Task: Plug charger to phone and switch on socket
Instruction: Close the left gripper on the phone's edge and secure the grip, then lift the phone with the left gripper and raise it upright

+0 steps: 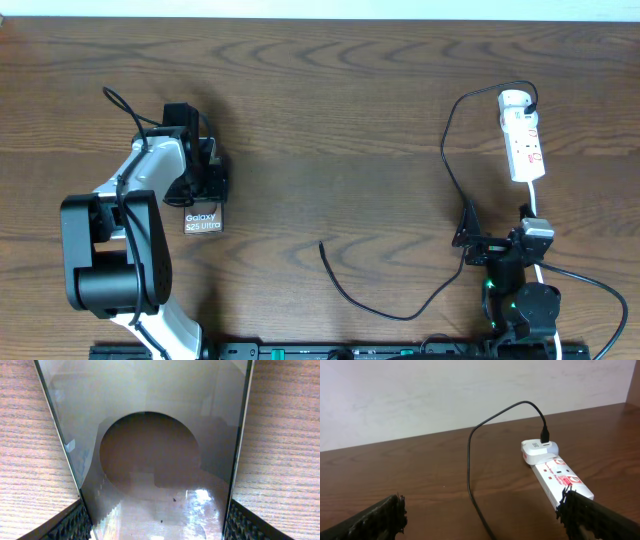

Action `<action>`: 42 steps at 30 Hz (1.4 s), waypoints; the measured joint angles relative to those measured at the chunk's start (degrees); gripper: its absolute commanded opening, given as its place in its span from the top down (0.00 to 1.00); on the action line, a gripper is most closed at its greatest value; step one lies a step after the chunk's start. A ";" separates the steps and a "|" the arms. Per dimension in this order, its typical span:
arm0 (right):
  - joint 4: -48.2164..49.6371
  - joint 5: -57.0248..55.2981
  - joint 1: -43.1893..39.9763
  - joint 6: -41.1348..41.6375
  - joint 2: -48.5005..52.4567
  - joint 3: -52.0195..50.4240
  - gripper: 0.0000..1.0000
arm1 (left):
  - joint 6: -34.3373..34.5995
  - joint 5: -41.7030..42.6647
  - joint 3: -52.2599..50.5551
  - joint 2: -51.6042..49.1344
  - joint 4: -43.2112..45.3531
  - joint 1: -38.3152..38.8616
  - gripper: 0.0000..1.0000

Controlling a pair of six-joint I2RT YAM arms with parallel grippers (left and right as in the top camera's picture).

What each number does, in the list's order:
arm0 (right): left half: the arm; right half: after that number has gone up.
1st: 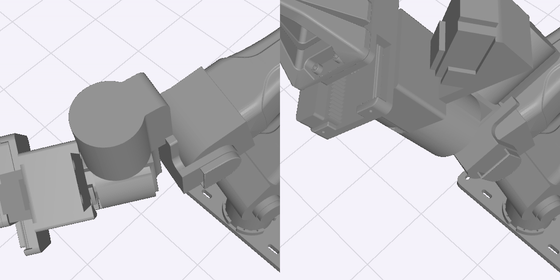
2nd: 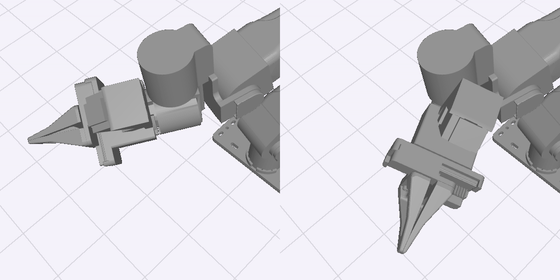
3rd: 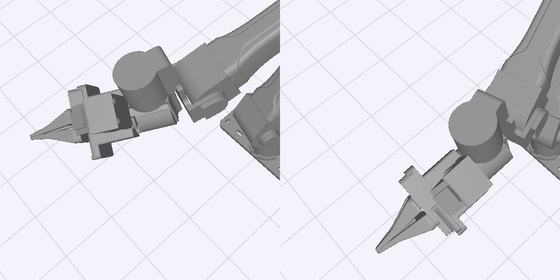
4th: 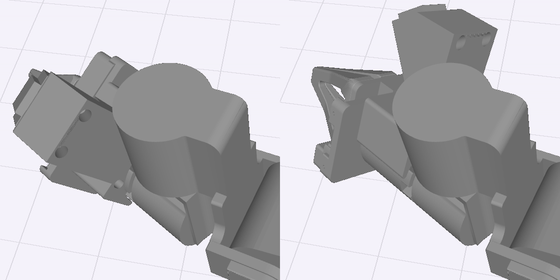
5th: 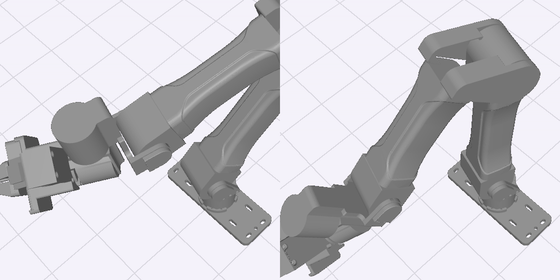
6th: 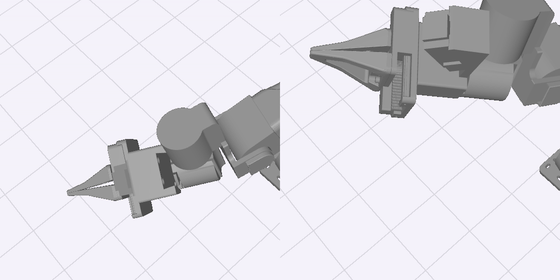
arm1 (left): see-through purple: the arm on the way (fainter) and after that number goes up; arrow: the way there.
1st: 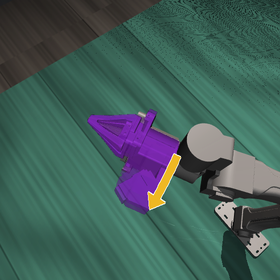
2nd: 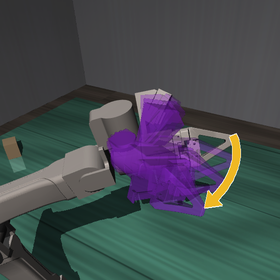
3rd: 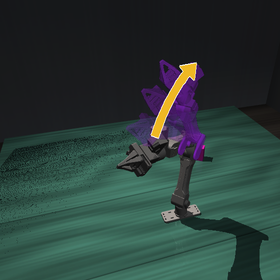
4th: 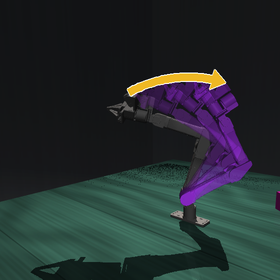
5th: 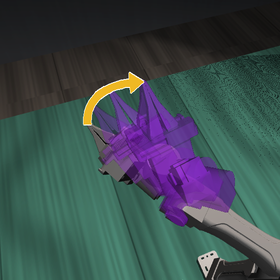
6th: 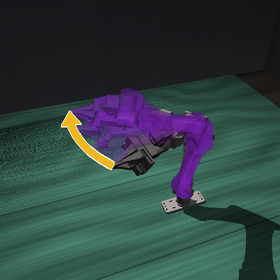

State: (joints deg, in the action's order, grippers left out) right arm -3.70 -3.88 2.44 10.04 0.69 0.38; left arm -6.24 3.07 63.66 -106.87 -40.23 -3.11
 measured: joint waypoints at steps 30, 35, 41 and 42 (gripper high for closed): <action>0.00 0.00 0.00 0.00 0.00 0.00 0.01 | 1.73 5.38 3.96 0.04 -0.98 -0.02 0.93; 0.00 0.00 0.00 0.00 0.00 0.00 0.01 | 5.44 12.28 8.79 4.37 -0.72 -0.04 0.93; 0.00 0.00 0.00 0.00 0.00 0.00 0.01 | 14.67 23.63 8.98 12.48 -0.22 -0.04 0.93; 0.00 0.00 0.00 0.00 0.00 0.00 0.01 | 16.94 25.68 9.01 13.57 -0.24 -0.04 0.93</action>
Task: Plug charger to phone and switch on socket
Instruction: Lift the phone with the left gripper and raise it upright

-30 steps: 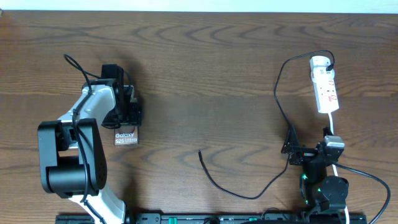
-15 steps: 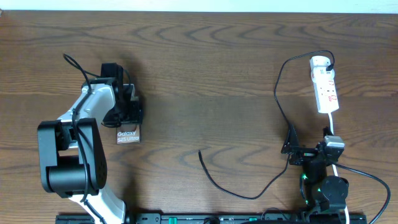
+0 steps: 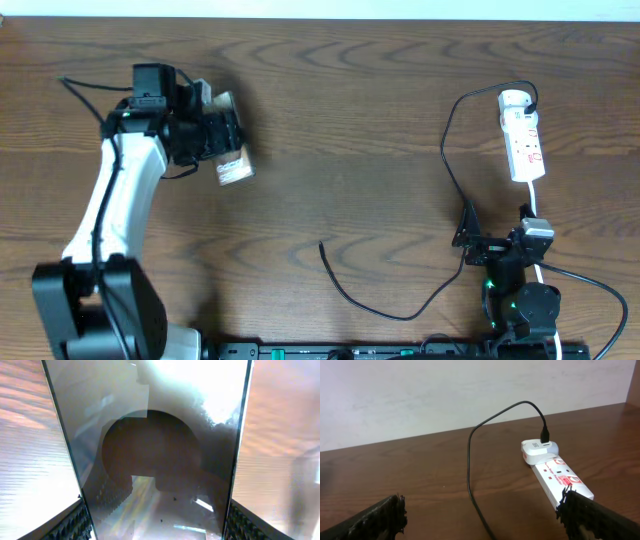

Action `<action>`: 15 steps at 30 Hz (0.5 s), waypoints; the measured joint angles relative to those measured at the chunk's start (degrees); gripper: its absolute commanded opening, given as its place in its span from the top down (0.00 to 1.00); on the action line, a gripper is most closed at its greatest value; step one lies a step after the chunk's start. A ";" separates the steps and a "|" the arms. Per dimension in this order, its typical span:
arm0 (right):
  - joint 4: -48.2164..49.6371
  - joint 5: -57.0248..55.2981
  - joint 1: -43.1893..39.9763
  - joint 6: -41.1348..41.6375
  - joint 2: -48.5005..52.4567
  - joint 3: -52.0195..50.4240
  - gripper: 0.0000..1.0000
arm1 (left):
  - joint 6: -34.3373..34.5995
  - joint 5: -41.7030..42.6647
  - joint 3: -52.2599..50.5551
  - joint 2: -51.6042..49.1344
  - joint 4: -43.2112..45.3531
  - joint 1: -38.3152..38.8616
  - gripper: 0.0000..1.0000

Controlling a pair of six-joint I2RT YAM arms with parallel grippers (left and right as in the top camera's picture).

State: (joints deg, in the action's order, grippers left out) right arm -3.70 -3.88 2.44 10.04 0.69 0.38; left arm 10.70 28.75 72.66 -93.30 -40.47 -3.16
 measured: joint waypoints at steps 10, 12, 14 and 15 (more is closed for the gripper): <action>-0.02 0.00 0.00 0.00 0.00 0.00 0.01 | 31.93 25.97 0.00 3.52 -0.09 -1.29 0.92; 0.00 0.00 0.00 0.00 0.00 0.00 0.01 | 38.18 30.95 0.00 3.52 -0.09 -2.01 0.93; 0.00 0.00 0.00 0.00 0.00 0.00 0.01 | 45.66 36.63 0.00 3.52 -0.09 -2.99 0.93; 0.00 0.00 0.00 0.00 0.00 0.00 0.01 | 48.00 38.07 0.00 3.52 -0.04 -3.28 0.93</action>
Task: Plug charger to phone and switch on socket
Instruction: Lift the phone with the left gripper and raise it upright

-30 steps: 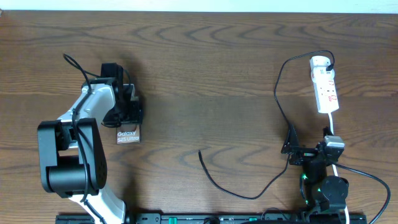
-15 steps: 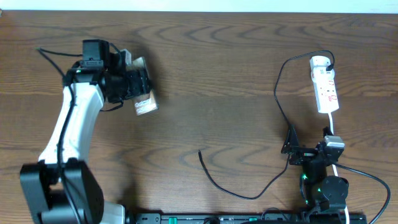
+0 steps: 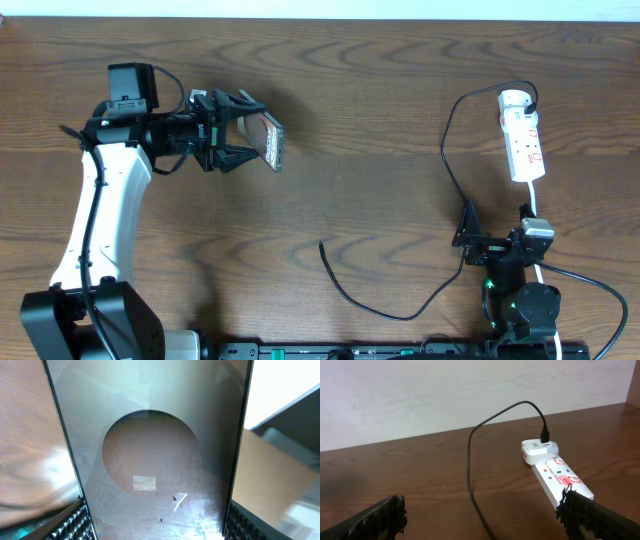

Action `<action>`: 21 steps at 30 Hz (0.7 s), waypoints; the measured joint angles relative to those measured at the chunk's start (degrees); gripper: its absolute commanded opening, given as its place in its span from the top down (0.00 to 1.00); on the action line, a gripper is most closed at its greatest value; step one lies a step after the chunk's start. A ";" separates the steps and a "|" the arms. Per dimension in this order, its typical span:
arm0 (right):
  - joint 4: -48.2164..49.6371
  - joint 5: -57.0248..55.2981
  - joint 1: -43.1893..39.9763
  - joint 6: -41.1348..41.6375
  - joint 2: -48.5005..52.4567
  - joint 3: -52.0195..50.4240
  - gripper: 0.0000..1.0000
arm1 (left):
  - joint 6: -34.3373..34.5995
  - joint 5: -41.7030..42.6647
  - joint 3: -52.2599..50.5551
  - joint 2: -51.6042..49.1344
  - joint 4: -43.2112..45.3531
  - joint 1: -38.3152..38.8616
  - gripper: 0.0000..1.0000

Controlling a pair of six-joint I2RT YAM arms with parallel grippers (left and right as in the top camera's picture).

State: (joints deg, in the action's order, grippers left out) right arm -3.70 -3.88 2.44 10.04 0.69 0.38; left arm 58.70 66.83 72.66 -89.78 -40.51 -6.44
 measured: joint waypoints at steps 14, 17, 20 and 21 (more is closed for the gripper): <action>0.00 0.00 0.00 0.00 0.00 0.00 0.01 | 8.61 6.82 0.00 0.00 0.02 -1.62 0.93; 0.00 0.00 0.00 0.00 0.00 0.00 0.01 | 8.61 6.82 0.00 0.00 0.04 -1.62 0.93; 0.00 0.00 0.00 0.00 0.00 0.00 0.01 | 8.61 6.82 0.00 0.00 0.02 -1.62 0.93; 0.00 0.00 0.00 0.00 0.00 0.00 0.01 | 8.61 6.82 0.00 0.00 0.02 -1.62 0.93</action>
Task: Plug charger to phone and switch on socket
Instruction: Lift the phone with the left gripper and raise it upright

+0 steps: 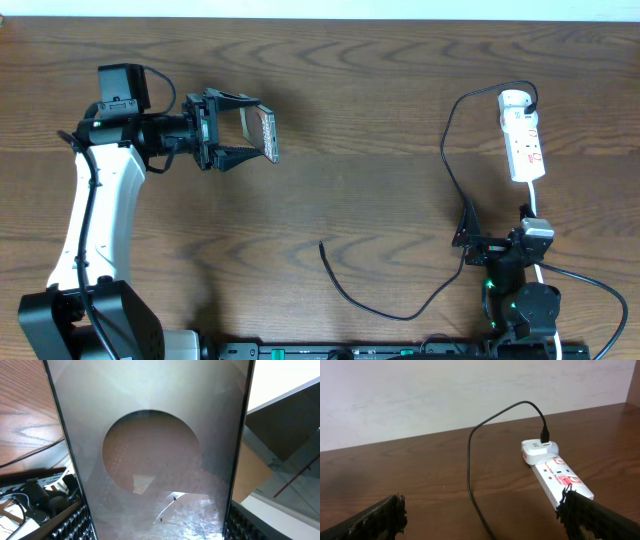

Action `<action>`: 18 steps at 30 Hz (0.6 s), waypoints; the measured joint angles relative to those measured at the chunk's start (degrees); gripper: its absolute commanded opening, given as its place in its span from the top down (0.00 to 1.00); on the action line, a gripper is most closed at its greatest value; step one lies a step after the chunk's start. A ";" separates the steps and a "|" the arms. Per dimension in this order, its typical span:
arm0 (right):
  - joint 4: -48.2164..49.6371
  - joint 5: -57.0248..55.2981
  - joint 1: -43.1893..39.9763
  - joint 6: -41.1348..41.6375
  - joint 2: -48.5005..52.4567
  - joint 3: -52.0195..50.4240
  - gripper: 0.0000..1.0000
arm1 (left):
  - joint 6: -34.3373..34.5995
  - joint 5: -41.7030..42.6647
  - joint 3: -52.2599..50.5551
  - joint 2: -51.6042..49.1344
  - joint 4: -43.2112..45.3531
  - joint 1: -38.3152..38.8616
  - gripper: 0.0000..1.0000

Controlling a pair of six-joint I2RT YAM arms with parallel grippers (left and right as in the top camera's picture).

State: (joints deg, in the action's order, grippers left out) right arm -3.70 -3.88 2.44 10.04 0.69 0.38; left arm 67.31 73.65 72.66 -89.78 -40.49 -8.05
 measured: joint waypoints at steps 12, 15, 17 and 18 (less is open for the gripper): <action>0.00 0.00 0.00 0.00 0.00 0.00 0.01 | -0.24 0.02 0.00 0.00 0.00 0.00 0.93; 0.00 0.00 0.00 0.00 0.00 0.00 0.01 | -0.24 0.02 0.00 0.00 0.00 0.00 0.93; 0.00 0.00 0.00 0.00 0.00 0.00 0.01 | -0.42 0.02 0.00 0.00 0.00 0.00 0.93; 0.00 0.04 0.00 0.00 0.00 0.00 0.01 | -0.57 0.00 0.00 0.00 0.00 0.00 0.93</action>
State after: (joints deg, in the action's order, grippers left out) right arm -3.70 -3.84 2.44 10.04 0.69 0.38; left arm 66.74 73.65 72.66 -89.78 -40.49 -8.05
